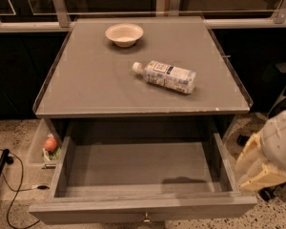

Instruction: Close top drawer

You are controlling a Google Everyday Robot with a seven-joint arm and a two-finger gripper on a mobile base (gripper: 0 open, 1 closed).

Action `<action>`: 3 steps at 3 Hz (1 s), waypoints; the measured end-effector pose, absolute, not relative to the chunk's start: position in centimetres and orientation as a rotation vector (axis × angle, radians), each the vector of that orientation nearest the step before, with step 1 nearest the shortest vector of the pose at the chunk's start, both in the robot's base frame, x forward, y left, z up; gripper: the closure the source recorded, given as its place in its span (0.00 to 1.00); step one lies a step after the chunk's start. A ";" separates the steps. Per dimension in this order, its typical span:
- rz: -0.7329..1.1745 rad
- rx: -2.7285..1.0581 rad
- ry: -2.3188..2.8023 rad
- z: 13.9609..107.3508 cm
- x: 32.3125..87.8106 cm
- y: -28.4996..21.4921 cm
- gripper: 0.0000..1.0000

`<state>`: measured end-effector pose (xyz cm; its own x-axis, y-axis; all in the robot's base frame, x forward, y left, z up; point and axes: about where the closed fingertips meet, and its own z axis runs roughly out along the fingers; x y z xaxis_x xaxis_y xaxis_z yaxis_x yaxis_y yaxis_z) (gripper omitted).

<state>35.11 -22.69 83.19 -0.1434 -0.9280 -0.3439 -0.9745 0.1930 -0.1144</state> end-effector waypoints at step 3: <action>0.225 -1.800 2.144 81.2 34.6 -22.5 1.00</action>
Offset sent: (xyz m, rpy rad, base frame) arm -0.0064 -0.0007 -0.0105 -0.0037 0.0108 0.0139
